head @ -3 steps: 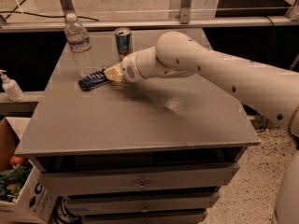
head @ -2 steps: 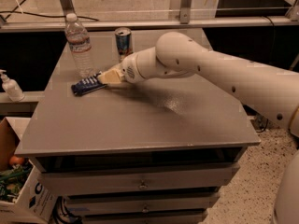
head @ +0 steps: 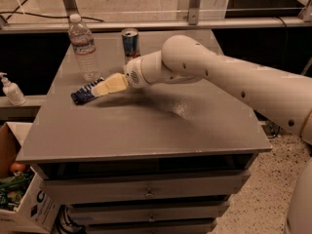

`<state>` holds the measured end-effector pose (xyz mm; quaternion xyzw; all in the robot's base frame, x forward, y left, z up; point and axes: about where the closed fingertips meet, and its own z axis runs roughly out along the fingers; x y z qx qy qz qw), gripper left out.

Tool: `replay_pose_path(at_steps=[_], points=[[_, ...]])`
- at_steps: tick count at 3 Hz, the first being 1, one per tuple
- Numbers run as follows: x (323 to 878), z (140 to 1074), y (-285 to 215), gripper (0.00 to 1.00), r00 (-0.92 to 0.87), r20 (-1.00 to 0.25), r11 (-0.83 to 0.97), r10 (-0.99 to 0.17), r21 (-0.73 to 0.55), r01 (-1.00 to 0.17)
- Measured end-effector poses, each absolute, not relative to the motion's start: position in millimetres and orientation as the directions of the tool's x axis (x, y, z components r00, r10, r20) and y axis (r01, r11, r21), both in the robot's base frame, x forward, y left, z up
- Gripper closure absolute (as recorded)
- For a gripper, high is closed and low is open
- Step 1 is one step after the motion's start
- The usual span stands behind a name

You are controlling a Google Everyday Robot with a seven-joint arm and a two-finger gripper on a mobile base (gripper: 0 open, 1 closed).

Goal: Move rxbar blueberry near water bottle

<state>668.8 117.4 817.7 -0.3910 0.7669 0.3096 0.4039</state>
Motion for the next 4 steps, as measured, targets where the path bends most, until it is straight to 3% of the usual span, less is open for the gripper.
replay_pose_path(at_steps=[4], points=[[668.7,819.3,117.4,0.0,-0.368,-0.862,0.502,-0.349,0.159,-0.85]])
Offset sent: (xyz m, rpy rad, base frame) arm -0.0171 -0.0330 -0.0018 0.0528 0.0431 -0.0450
